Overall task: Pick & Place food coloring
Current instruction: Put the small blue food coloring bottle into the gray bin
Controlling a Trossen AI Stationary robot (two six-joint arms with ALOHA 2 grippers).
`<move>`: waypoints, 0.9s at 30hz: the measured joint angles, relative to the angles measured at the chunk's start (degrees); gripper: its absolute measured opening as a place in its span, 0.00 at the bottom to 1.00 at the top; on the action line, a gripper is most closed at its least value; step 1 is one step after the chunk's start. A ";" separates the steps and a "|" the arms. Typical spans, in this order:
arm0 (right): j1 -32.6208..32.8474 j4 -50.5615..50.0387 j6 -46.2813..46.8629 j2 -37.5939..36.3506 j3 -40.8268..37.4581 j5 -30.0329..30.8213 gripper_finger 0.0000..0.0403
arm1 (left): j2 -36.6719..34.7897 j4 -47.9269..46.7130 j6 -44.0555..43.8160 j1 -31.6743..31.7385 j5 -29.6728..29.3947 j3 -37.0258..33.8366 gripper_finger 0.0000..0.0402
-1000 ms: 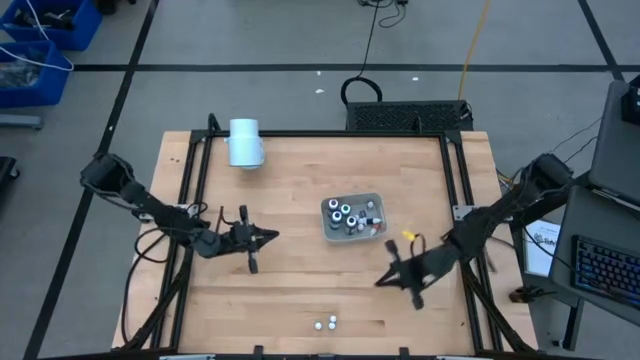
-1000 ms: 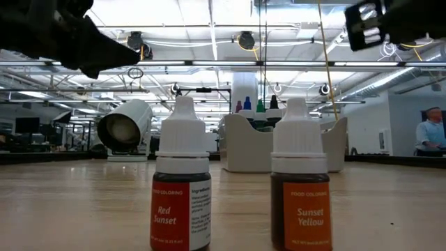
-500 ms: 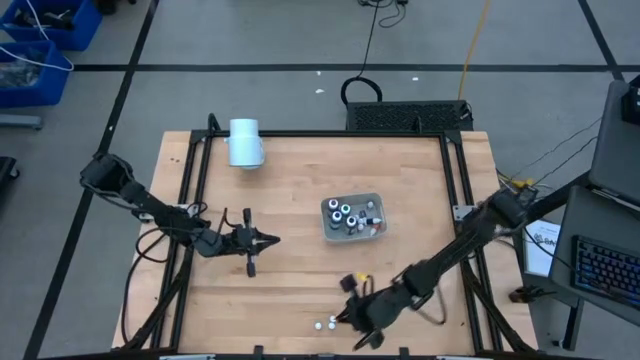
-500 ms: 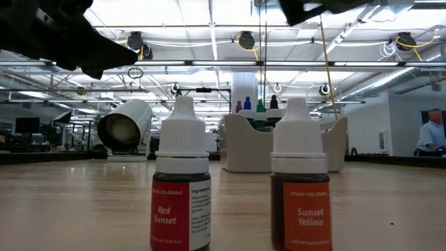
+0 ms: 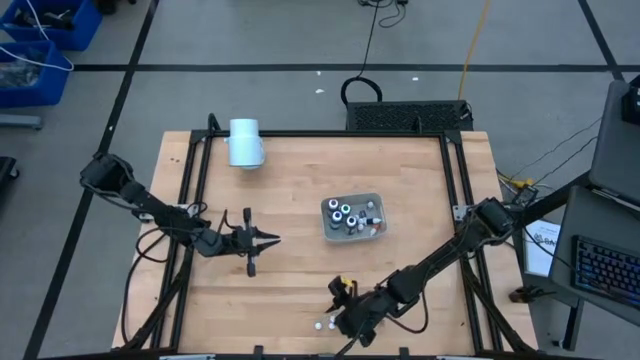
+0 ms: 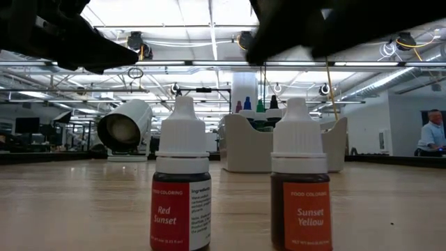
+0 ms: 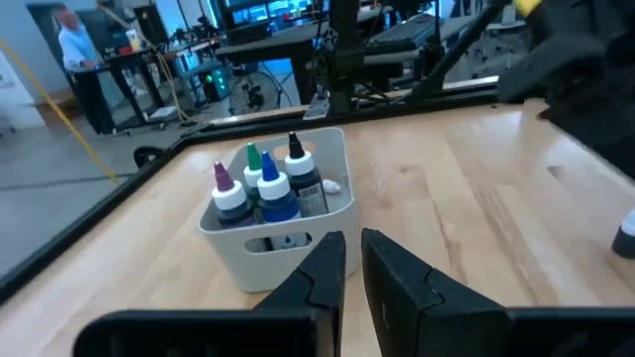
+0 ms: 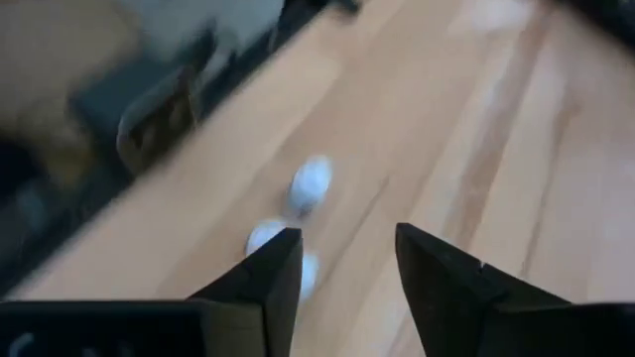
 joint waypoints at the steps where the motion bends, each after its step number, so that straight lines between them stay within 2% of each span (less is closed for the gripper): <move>1: -0.05 -2.06 -0.90 -0.03 0.00 -1.11 0.39 | 0.00 0.09 0.82 0.00 0.01 0.00 0.12; 6: -1.34 -3.89 -4.82 0.02 -0.97 -5.60 0.39 | 0.00 1.16 2.56 0.86 0.01 0.00 0.12; 11: -2.02 -3.61 -7.44 0.02 -1.83 -7.14 0.38 | 0.00 2.64 2.41 2.13 0.03 0.00 0.12; 23: -1.92 0.70 -15.60 0.02 -2.93 -7.34 0.39 | 0.00 2.40 0.94 2.69 2.47 0.00 0.12; 27: -2.62 2.90 -16.76 0.02 -2.93 -11.57 0.39 | 0.00 2.37 0.94 2.69 2.46 0.00 0.12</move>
